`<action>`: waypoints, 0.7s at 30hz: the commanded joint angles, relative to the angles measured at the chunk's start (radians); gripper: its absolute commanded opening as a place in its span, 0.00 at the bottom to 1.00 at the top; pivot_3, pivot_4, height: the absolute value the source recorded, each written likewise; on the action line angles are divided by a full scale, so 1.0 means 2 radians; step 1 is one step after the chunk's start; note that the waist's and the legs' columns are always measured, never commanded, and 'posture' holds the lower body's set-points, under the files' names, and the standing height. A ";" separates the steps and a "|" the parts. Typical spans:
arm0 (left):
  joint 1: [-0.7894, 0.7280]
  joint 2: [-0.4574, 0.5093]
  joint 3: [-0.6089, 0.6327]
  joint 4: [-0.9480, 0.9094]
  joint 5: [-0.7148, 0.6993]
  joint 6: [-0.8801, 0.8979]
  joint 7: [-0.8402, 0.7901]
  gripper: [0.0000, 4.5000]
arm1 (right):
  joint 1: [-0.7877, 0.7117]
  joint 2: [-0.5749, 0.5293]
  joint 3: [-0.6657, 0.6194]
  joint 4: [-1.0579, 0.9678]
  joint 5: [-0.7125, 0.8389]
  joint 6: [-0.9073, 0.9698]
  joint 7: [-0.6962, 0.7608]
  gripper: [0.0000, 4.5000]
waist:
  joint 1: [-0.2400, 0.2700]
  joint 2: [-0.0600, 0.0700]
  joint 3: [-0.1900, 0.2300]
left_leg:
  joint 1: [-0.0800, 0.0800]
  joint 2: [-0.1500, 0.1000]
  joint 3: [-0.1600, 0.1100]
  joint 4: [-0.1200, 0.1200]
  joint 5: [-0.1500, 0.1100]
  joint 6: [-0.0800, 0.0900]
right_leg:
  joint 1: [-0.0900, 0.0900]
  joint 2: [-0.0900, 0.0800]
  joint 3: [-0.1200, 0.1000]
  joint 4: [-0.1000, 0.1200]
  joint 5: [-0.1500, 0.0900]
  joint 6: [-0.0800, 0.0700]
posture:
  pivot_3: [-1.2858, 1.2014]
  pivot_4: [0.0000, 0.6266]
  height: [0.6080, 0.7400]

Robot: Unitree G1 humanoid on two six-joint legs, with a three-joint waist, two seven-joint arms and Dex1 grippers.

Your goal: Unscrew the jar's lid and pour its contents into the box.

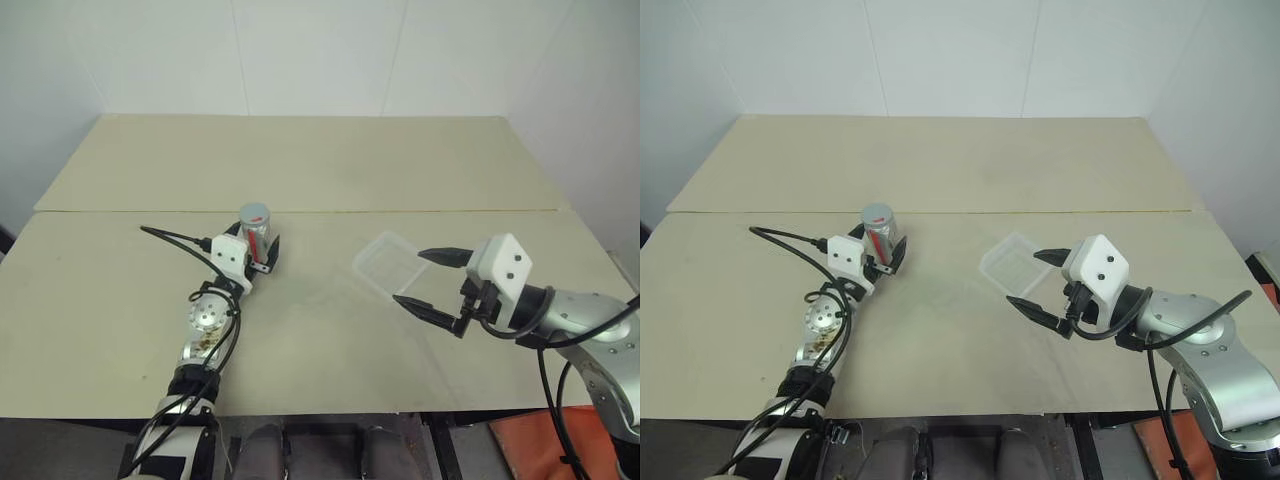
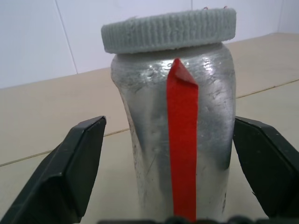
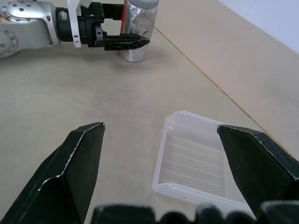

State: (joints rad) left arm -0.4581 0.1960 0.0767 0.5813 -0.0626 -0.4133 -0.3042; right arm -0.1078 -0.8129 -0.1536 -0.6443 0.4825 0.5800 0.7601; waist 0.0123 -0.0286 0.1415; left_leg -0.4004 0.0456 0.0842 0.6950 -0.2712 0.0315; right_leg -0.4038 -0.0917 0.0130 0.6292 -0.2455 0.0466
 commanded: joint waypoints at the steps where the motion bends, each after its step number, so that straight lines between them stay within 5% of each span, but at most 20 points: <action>1: -0.010 -0.001 -0.002 0.003 0.000 -0.019 -0.002 0.73 | 0.000 -0.004 -0.008 -0.013 -0.003 -0.006 -0.003 1.00 | 0.000 0.000 0.000 | 0.000 0.000 0.000 0.000 0.000 0.000 | 0.000 0.000 0.000 0.000 0.000 0.000 | 0.52 0.24 1.00; 6: -0.018 -0.002 -0.004 0.019 0.003 -0.023 0.001 0.44 | -0.001 -0.005 -0.008 -0.012 -0.005 -0.006 -0.002 1.00 | 0.000 0.000 0.000 | 0.000 0.000 0.000 0.000 0.000 0.000 | 0.000 0.000 0.000 0.000 0.000 0.000 | 0.52 0.24 1.00; 15: -0.017 0.004 -0.008 -0.013 -0.002 -0.010 -0.006 0.44 | -0.012 -0.005 -0.006 -0.014 -0.005 -0.004 -0.004 1.00 | 0.000 0.000 0.000 | 0.000 0.000 0.000 0.000 0.000 0.000 | 0.000 0.000 0.000 0.000 0.000 0.000 | 0.52 0.24 1.00; 21: 0.027 0.030 -0.029 -0.216 -0.102 0.151 -0.107 0.44 | -0.062 0.023 0.003 -0.036 0.022 0.031 -0.045 1.00 | -0.003 0.000 0.000 | -0.001 0.000 0.000 0.000 0.000 0.000 | -0.001 0.000 0.000 0.000 0.000 0.000 | 0.52 0.24 1.00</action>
State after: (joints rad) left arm -0.4130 0.2360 0.0336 0.2897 -0.1897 -0.2040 -0.4518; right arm -0.2050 -0.7755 -0.1431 -0.6695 0.4970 0.6219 0.7039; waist 0.0065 -0.0286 0.1416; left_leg -0.4022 0.0470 0.0840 0.6949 -0.2709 0.0309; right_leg -0.4058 -0.0909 0.0131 0.6298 -0.2455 0.0466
